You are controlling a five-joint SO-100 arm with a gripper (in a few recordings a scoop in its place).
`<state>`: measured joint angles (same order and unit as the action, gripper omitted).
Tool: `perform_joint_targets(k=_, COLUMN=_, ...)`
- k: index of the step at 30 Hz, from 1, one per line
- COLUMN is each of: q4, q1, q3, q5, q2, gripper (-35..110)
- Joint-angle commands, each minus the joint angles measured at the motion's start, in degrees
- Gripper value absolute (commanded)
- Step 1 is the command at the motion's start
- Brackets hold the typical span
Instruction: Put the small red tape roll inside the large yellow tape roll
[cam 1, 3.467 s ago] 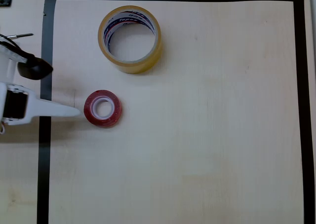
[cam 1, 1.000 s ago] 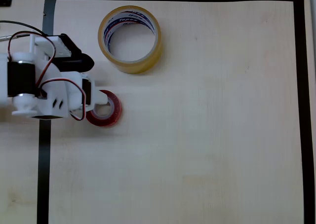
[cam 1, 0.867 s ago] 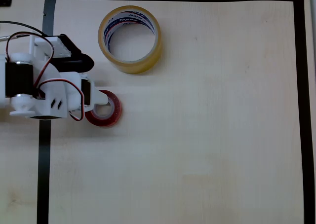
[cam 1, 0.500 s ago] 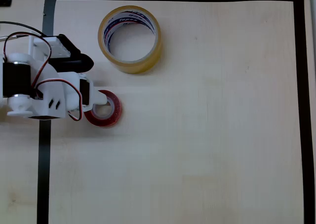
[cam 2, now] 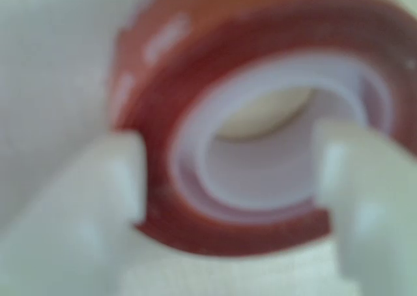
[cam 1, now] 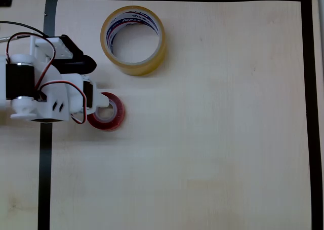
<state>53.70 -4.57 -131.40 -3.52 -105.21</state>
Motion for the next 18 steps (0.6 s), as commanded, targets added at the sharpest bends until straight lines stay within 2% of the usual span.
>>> perform_joint_targets(k=1, q4=5.4, q1=-1.2, q3=-3.9, q5=-0.9, q2=-0.9, gripper=13)
perform_joint_targets(k=6, q4=8.5, q1=-0.3, q3=-6.5, q5=-0.7, q2=-9.8, gripper=13)
perform_joint_targets(k=18, q4=8.0, q1=2.7, q3=-2.0, q5=1.0, q2=-0.5, gripper=13)
